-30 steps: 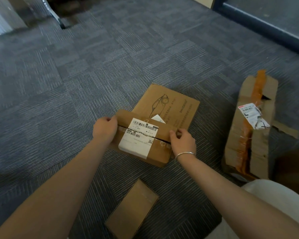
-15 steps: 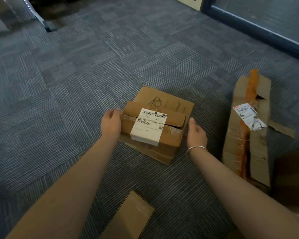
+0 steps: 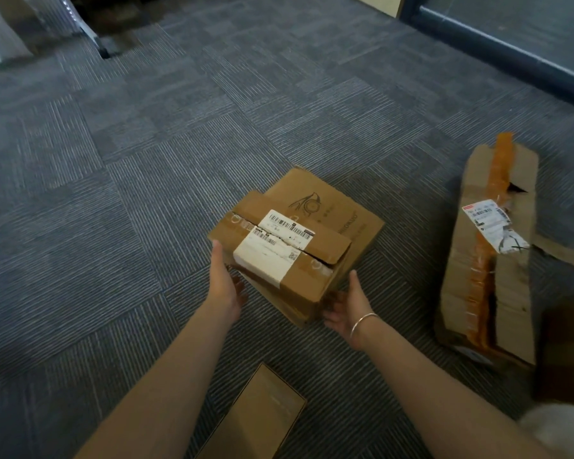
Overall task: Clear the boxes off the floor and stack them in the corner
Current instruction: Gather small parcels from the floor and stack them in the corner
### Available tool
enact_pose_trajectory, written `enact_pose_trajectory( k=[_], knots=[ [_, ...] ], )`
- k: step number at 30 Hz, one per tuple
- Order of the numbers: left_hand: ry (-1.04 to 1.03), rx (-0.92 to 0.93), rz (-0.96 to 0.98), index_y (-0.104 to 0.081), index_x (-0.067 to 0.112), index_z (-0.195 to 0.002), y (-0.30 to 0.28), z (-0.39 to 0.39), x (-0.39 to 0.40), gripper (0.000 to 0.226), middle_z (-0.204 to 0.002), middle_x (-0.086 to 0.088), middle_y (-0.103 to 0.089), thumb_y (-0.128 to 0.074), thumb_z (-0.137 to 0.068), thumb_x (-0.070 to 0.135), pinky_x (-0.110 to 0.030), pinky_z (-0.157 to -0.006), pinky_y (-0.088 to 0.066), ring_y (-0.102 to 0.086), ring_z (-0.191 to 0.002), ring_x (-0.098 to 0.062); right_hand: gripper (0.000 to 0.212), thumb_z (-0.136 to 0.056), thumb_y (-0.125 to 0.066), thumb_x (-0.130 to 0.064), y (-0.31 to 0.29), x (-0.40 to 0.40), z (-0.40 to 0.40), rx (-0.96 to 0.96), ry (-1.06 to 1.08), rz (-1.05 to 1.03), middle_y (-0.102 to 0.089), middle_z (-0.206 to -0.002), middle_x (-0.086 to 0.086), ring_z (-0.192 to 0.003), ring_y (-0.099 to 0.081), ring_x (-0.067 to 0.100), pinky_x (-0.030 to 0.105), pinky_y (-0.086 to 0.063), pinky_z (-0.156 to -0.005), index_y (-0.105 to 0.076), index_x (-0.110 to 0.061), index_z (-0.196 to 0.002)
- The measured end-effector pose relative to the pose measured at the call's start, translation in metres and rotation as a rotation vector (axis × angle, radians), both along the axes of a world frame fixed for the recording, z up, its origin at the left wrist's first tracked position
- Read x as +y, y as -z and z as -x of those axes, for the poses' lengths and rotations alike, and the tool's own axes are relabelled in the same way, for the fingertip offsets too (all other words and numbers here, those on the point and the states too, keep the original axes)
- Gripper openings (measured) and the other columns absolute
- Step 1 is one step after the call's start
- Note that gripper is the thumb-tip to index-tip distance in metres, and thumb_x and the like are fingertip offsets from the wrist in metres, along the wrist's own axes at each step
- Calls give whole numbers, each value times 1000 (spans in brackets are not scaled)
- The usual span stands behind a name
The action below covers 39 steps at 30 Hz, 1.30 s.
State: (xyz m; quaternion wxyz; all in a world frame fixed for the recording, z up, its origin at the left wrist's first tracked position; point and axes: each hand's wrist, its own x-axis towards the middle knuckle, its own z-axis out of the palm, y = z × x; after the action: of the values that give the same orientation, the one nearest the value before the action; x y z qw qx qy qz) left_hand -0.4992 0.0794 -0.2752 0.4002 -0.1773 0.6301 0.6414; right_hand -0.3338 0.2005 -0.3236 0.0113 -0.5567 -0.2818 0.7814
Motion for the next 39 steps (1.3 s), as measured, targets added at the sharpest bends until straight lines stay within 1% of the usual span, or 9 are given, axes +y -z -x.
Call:
enact_pose_trajectory(
  k=[5,11,15,18,21,25,28,31,39],
  knots=[
    [37,-18,18,-51,17,-136,-1,4,-9,78,-114,-13,-62,-29,-88,75,-35,-71,-43,-59,-95,-25,93,-85,-24,-78,-14,-42,18,138,-131,148,-30,-155,11,-139,-34,30,52,-23,-114,-22,-13,-152],
    [-5,-47,28,-57,17,-133,5,12,-21,85,-130,-20,-60,-32,-82,81,-50,-98,-46,-59,-117,-39,85,-87,-22,-76,-14,-66,36,147,-202,192,-25,-157,3,-144,-25,28,57,-19,-114,-24,-21,-151],
    [-24,-58,27,-56,17,-133,6,12,-20,81,-125,-18,-63,-32,-85,78,-43,-85,-49,-62,-109,-32,83,-87,-22,-75,-16,-64,39,118,-276,167,-35,-153,1,-141,-32,27,54,-25,-111,-31,-20,-149],
    [-18,-63,12,-56,18,-133,6,14,-19,80,-117,-14,-67,-33,-85,78,-41,-79,-50,-64,-100,-30,75,-93,-26,-66,-23,-55,41,-62,-291,-158,-69,-114,8,-107,-63,26,46,-46,-99,-63,-7,-119],
    [2,-71,10,-55,19,-133,3,15,-20,81,-119,-14,-65,-33,-84,80,-40,-72,-50,-64,-99,-30,55,-97,-37,-52,-27,-23,34,-250,-161,-635,-71,-81,8,-75,-68,21,39,-56,-81,-67,-7,-88],
    [-3,-78,10,-53,26,-136,6,19,-20,81,-127,-14,-62,-34,-81,82,-43,-73,-52,-63,-105,-33,33,-95,-53,-36,-20,41,27,-462,-285,-1067,-62,-114,9,-99,-58,21,32,-45,-88,-59,-10,-116],
    [7,-67,3,-52,26,-136,11,21,-16,75,-114,-10,-65,-31,-86,78,-42,-70,-50,-62,-97,-30,72,-89,-62,-39,-5,76,28,-453,-444,-1038,-34,-150,14,-138,-32,28,40,-27,-114,-32,-6,-146],
    [81,-43,12,-56,29,-126,12,22,-10,67,-113,-7,-64,-29,-88,76,-45,-82,-48,-60,-99,-28,94,-86,-65,-44,7,87,29,-415,-550,-889,-11,-160,11,-148,-8,28,41,-10,-120,-9,-8,-153],
    [150,89,79,-55,24,-134,5,12,4,63,-87,6,-63,-25,-96,65,-29,-69,-45,-58,-76,-13,82,-82,-64,-57,9,68,20,-468,-464,-825,-41,-138,15,-125,-45,32,42,-37,-104,-38,-3,-139]
  ],
)
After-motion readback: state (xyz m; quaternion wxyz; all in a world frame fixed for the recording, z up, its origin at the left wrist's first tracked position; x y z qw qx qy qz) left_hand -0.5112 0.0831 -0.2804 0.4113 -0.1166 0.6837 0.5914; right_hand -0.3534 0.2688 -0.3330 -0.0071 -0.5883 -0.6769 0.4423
